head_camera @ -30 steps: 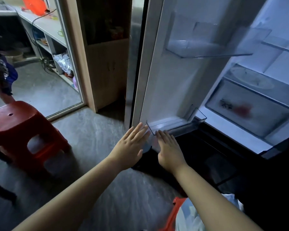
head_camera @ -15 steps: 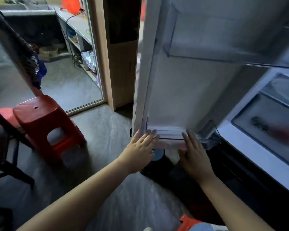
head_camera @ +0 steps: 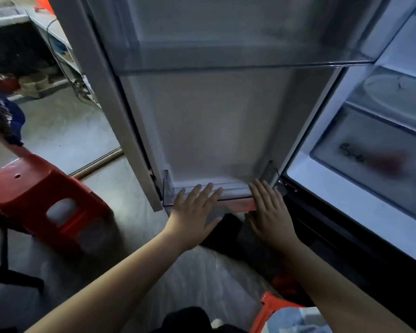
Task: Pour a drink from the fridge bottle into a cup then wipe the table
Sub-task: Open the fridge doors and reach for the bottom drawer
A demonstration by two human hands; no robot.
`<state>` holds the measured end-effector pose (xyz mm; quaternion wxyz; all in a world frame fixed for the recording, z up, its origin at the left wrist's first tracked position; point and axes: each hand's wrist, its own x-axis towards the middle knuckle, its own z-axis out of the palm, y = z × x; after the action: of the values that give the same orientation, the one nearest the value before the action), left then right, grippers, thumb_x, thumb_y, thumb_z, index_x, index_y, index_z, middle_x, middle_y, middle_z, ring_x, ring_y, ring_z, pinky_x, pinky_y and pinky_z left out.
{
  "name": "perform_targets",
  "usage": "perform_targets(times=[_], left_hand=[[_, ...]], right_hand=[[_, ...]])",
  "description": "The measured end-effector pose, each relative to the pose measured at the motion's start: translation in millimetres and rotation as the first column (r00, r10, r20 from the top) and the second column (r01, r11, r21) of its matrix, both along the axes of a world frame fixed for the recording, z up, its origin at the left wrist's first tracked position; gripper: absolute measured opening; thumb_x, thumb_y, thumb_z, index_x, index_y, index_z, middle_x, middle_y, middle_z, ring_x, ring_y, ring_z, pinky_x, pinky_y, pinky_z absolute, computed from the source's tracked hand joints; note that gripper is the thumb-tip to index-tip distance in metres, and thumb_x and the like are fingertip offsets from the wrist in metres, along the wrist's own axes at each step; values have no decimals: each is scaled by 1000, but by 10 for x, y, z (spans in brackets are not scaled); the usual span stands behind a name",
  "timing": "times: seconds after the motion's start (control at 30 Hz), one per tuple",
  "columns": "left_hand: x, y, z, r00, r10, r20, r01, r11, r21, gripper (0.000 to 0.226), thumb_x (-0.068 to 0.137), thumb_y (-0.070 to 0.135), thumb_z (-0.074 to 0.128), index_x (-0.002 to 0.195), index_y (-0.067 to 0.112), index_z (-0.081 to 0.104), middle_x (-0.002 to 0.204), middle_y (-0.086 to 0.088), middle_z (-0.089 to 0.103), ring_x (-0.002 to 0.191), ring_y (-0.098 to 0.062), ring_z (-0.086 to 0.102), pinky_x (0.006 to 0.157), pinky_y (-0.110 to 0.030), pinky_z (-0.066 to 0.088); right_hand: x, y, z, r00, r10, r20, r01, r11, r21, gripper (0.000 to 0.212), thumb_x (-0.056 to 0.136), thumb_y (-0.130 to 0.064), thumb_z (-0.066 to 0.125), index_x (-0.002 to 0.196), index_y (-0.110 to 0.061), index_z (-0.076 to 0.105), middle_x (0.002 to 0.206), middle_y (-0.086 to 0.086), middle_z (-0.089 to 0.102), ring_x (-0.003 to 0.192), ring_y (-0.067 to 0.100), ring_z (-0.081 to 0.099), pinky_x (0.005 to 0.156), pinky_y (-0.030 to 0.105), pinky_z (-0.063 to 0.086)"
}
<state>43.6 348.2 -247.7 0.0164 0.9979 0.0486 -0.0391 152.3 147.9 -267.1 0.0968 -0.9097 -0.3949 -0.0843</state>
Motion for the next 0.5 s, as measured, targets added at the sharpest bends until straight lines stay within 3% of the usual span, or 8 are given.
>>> perform_targets(times=[0.07, 0.17, 0.3, 0.4, 0.5], left_hand=[[152, -27, 50, 996, -89, -12, 89, 996, 19, 69, 90, 58, 6, 150, 26, 2, 158, -1, 17, 145, -24, 20, 113, -50, 15], [438, -141, 107, 962, -271, 41, 269, 962, 46, 64, 93, 51, 21, 147, 20, 34, 150, -5, 38, 137, -25, 38, 107, -50, 31], [857, -315, 173, 907, -412, 85, 411, 911, 34, 60, 97, 51, 20, 146, 18, 31, 150, -6, 38, 137, -25, 37, 104, -49, 35], [1204, -490, 223, 837, -536, 112, 537, 843, 24, 63, 94, 50, 31, 145, 14, 36, 151, -8, 36, 141, -24, 28, 111, -47, 28], [1540, -769, 288, 756, -629, 182, 640, 769, 3, 62, 91, 47, 39, 144, 15, 38, 151, -7, 36, 141, -22, 24, 106, -48, 29]], right_hand=[[17, -29, -14, 1000, 8, -12, -8, 1000, 24, 66, 88, -40, 41, 145, -7, 31, 149, 14, 37, 139, 29, 30, 115, 40, 15], [53, -87, -16, 999, 41, -19, -39, 998, 55, 66, 89, -38, 44, 146, -8, 30, 151, 11, 33, 141, 26, 28, 116, 40, 16], [167, -274, 47, 997, 76, -28, -73, 992, 102, 62, 90, -30, 45, 145, -6, 31, 152, 10, 29, 143, 25, 22, 117, 39, 17], [334, -540, 138, 994, -88, -67, 99, 977, 190, 60, 91, -27, 54, 144, -7, 35, 152, 9, 30, 145, 24, 19, 117, 42, 19], [521, -825, 235, 934, -321, -154, 353, 891, 285, 59, 93, -34, 46, 144, -8, 34, 153, 7, 29, 145, 19, 19, 115, 44, 25]])
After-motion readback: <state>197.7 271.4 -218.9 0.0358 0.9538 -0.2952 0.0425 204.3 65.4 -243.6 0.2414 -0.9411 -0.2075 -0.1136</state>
